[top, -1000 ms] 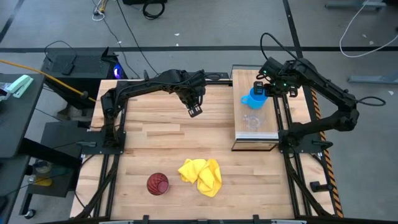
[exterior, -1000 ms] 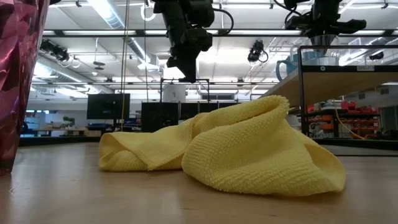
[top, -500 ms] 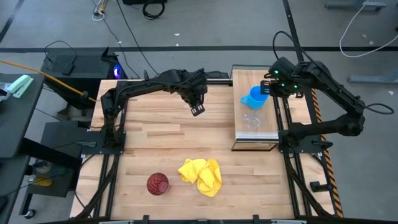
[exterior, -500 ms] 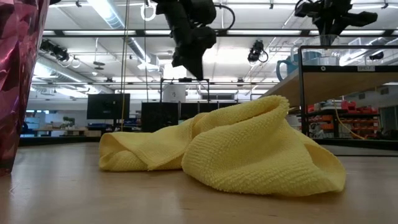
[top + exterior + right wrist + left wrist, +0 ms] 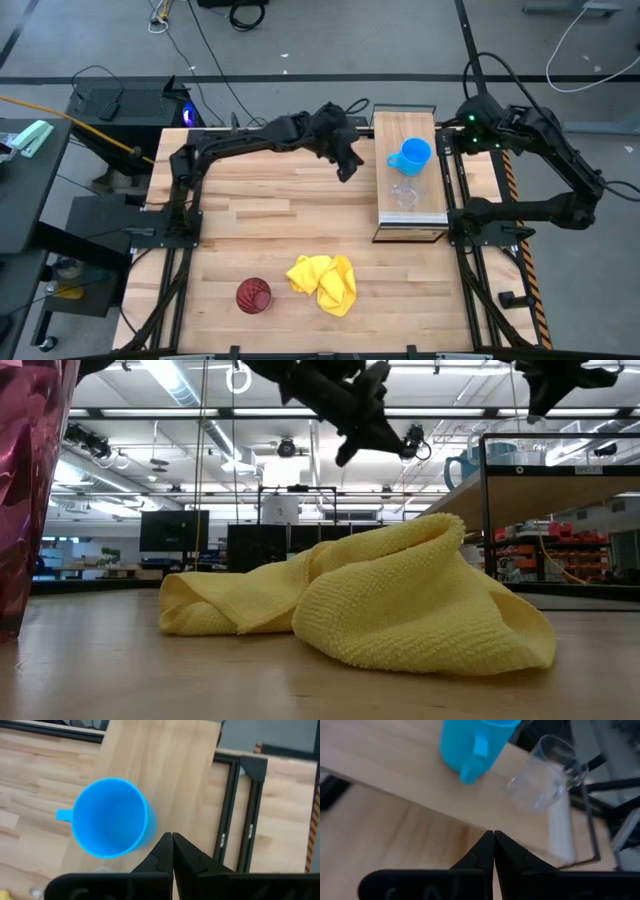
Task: Stack small to large cups/mugs on shelf
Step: Put the blue mug on the shelf
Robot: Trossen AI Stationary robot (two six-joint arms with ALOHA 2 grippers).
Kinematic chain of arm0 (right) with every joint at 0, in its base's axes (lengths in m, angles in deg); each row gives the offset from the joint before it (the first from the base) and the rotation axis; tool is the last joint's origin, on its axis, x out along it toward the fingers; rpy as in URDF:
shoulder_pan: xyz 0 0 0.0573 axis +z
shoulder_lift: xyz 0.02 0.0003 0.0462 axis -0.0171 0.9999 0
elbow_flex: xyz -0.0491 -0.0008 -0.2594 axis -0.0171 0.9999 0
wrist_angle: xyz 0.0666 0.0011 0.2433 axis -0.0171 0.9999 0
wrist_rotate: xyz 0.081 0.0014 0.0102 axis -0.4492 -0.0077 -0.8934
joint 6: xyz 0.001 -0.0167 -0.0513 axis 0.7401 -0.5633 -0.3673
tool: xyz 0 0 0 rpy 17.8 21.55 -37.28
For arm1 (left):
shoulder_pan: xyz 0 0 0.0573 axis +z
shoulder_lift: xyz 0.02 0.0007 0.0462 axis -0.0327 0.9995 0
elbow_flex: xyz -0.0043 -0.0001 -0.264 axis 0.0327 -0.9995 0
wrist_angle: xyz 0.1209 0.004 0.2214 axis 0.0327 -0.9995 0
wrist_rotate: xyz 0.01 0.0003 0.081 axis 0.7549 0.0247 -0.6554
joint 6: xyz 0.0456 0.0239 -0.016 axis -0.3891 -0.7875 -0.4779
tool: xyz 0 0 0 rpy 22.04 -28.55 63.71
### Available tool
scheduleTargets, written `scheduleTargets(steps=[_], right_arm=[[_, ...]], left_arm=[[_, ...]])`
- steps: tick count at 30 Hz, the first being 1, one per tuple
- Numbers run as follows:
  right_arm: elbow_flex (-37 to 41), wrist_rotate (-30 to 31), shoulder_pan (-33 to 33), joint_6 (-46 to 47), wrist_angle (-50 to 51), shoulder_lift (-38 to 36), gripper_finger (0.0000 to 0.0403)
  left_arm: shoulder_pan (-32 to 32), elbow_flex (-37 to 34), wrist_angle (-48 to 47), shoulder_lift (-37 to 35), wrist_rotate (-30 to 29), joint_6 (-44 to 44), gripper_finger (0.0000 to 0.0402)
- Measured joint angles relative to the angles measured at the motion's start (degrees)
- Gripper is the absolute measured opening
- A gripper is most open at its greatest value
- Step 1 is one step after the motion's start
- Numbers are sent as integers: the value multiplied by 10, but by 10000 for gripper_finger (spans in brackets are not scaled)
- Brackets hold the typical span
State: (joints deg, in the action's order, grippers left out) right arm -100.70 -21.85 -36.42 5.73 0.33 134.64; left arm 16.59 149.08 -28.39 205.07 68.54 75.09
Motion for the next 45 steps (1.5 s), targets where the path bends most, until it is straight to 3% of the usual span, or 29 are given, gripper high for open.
scheduleTargets(steps=[5, 16, 45], right_arm=[[0, 6, 0, -53, -27, 2, 4], [0, 6, 0, -108, -49, 18, 2], [0, -11, 0, -114, -51, 27, 0]], left_arm=[[-2, -2, 38, 30, 38, 26, 13], [-11, 0, 196, 57, 51, 94, 22], [10, -1, 233, 96, 12, 132, 19]])
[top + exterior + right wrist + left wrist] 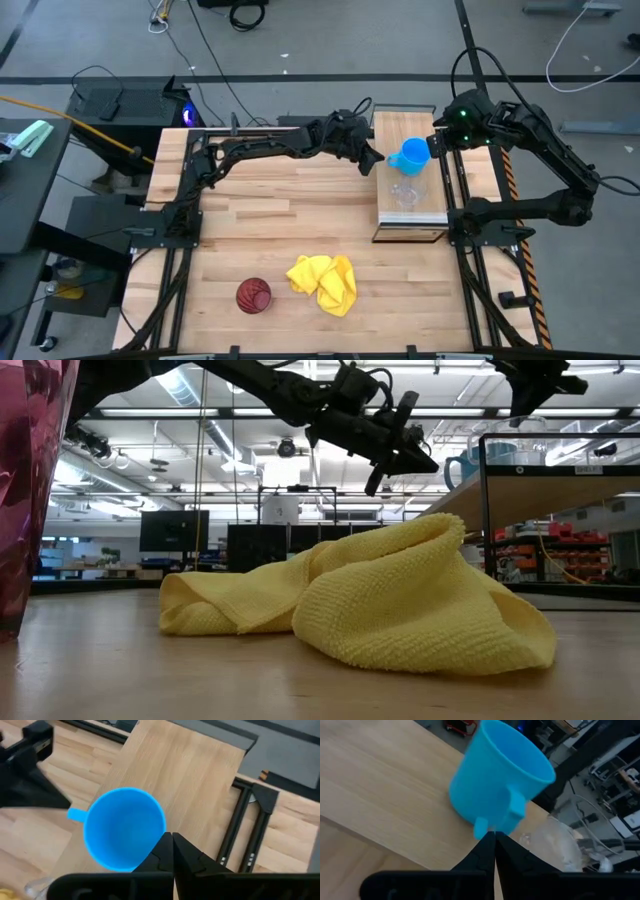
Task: Stack small to large cups/mugs on shelf
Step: Put the blue mug on the shelf
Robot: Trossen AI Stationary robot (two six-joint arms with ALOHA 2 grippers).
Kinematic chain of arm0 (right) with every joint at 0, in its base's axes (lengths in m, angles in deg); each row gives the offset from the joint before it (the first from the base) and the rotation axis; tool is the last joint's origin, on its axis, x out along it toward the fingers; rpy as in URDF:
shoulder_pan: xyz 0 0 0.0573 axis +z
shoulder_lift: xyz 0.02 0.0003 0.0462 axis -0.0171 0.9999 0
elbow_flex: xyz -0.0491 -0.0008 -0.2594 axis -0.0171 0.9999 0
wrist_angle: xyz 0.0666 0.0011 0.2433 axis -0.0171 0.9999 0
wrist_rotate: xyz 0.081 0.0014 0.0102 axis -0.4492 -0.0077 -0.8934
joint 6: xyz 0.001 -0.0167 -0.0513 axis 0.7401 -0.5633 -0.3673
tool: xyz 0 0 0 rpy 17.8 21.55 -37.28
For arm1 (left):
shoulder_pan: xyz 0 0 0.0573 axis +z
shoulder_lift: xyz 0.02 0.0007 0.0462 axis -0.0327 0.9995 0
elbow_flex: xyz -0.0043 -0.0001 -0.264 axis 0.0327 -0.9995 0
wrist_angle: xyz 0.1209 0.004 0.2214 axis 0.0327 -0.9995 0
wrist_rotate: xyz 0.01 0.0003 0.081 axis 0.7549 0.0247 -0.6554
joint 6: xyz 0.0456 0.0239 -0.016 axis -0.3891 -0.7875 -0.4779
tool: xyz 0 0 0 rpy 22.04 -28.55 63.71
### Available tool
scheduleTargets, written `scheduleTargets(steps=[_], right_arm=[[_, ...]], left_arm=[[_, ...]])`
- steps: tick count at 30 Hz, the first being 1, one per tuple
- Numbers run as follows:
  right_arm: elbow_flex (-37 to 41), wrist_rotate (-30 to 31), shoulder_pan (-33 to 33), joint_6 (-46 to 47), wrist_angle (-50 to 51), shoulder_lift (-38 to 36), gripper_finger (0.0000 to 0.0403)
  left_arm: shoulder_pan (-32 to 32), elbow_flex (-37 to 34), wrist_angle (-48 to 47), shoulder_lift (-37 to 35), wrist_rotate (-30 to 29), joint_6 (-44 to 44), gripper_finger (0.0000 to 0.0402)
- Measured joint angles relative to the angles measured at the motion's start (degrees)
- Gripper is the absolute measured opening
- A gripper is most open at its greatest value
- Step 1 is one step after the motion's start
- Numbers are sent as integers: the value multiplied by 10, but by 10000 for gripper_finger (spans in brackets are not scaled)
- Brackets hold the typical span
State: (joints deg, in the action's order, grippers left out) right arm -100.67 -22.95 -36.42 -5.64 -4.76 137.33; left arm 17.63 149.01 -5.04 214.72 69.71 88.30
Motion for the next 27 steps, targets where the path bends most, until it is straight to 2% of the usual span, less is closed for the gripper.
scheduleTargets(steps=[8, 18, 27], right_arm=[[5, -20, 0, 6, 1, 0, 0], [114, -22, 0, 10, -32, -9, 0], [134, -22, 0, 15, -45, -10, 0]], left_arm=[[3, 0, 0, 0, 1, -1, 11], [-13, 0, -1, 0, 12, -11, 21], [-17, 0, 5, 12, 13, -2, 14]])
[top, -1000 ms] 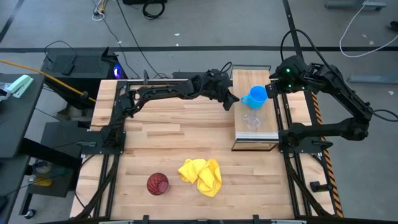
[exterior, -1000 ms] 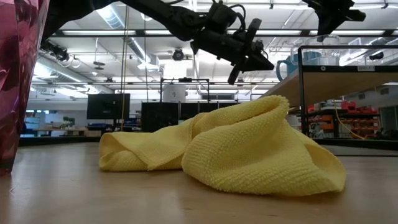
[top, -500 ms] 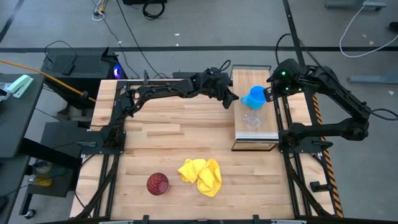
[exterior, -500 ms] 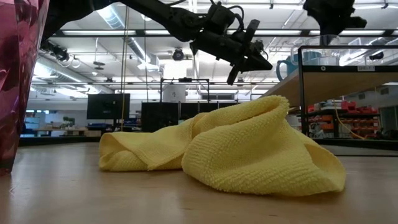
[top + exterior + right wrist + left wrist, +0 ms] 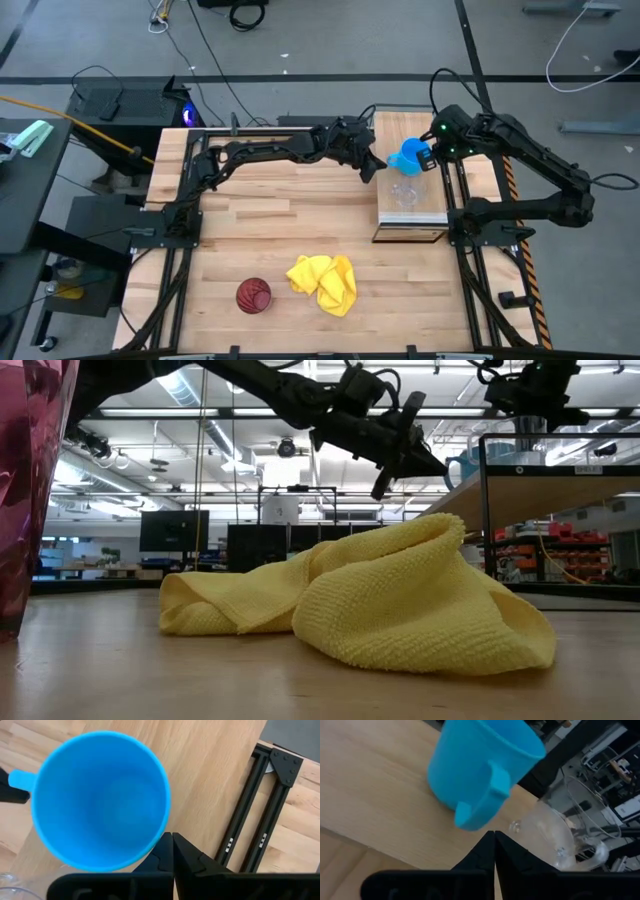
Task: Stack small to large cups/mugs on shelf
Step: Put the blue mug on the shelf, then put the red cup on the shelf
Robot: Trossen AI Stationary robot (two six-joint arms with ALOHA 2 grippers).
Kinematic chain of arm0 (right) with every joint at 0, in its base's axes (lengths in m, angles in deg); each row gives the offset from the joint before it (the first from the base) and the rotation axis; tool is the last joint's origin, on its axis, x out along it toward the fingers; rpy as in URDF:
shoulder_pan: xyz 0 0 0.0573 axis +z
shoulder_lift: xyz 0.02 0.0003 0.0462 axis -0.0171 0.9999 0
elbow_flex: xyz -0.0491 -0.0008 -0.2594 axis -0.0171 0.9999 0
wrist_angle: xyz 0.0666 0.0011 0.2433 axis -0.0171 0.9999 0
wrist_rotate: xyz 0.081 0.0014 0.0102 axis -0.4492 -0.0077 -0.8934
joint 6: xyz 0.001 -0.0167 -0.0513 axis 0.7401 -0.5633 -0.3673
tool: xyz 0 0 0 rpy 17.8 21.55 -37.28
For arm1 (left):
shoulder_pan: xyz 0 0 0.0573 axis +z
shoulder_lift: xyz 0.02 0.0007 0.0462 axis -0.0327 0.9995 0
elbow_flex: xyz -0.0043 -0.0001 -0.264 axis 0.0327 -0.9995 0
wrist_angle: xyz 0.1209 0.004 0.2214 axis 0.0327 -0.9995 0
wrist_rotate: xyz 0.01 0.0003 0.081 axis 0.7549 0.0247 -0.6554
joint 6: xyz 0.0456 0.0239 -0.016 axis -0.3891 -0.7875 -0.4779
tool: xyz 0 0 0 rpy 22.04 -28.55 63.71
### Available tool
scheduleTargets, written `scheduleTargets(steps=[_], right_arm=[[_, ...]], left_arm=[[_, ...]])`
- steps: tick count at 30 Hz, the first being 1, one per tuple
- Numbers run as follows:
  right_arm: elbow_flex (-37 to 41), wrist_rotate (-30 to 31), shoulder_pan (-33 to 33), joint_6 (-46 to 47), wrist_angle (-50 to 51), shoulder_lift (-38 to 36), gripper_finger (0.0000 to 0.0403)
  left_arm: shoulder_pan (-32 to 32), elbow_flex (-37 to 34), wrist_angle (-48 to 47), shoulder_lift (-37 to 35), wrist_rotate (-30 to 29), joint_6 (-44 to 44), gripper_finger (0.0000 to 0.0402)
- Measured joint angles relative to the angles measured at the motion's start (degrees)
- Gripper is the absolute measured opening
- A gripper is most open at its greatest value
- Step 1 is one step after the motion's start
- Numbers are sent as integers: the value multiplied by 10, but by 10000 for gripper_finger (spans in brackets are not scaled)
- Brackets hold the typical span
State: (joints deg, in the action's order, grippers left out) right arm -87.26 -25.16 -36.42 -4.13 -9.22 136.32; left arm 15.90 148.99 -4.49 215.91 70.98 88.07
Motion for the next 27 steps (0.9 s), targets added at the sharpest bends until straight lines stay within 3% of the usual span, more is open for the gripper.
scheduleTargets(steps=[9, 22, 27], right_arm=[[0, -12, 1, -7, -2, -1, 0], [0, -17, 58, 16, 12, -1, 0], [0, 3, 60, 30, 12, -2, 0]], left_arm=[[13, 0, 10, 0, -15, 10, 13], [13, 0, -32, 0, 1, 8, 19], [13, 0, -45, 1, 2, 6, 11]])
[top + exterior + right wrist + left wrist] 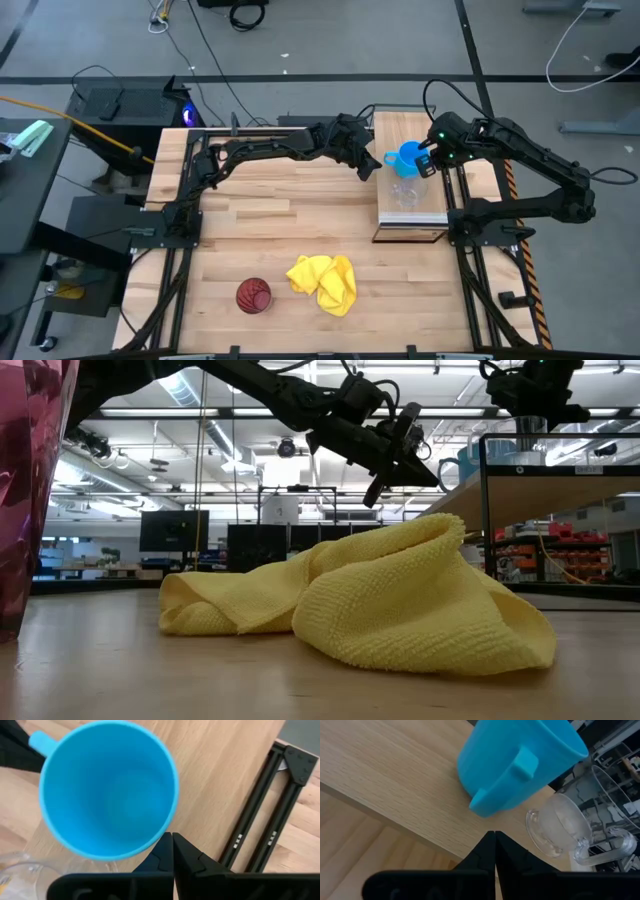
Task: Stack small to large cups/mugs on shelf
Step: Put the red cup on the shelf
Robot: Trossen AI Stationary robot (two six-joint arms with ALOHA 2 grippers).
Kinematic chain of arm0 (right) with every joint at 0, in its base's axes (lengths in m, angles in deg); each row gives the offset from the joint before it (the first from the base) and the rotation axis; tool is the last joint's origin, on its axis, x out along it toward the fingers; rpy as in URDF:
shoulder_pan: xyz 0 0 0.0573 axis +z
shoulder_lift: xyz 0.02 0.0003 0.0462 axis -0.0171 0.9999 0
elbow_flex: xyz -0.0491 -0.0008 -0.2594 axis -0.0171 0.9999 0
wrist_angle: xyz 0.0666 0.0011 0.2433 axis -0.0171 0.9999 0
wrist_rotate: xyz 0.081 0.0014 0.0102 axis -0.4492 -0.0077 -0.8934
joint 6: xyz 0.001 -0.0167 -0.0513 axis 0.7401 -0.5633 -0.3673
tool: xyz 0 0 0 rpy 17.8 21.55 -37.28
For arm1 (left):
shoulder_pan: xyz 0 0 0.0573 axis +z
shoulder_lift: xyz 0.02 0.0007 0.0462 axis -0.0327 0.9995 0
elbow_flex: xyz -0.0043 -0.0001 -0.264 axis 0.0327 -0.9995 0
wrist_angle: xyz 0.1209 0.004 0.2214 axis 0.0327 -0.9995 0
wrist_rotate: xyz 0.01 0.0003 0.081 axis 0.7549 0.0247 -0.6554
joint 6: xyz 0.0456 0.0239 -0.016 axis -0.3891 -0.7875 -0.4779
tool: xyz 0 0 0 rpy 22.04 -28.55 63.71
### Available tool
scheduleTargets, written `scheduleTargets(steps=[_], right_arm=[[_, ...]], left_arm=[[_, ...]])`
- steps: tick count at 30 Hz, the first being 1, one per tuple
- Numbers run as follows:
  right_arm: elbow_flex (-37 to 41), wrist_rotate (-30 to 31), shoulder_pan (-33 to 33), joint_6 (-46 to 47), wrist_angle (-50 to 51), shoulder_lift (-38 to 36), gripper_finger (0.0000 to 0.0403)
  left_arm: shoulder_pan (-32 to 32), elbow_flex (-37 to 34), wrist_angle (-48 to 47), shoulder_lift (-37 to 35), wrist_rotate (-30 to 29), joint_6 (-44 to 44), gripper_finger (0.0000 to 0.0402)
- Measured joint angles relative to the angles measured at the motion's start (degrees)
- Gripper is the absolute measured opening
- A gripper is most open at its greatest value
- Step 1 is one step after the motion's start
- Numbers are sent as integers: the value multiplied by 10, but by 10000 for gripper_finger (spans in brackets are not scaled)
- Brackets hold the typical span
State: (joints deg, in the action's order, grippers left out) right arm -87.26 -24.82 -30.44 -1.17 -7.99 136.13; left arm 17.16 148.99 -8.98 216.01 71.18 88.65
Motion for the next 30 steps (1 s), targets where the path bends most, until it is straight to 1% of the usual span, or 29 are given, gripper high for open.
scheduleTargets(steps=[8, 14, 20, 24, 26, 28, 30], right_arm=[[0, 1, 0, 2, 12, -1, 0], [-1, 7, 0, 12, 15, -25, 0], [-45, 0, 0, 31, 20, -58, 3], [-107, -19, 0, 32, 12, -72, 10], [-142, -39, 1, 29, -4, -74, 13], [-173, -64, 7, 17, -27, -75, 14], [-197, -90, 19, 5, -51, -75, 14]], left_arm=[[-4, 0, -2, 0, 8, 15, 22], [-6, 0, -10, -1, 12, 15, 21], [9, 0, -47, -32, 23, 0, 12], [14, 0, -110, -70, 22, -22, 17], [14, 0, -151, -94, 17, -45, 21], [13, 0, -220, -123, -5, -72, 23], [7, 1, -305, -150, -44, -97, 24]])
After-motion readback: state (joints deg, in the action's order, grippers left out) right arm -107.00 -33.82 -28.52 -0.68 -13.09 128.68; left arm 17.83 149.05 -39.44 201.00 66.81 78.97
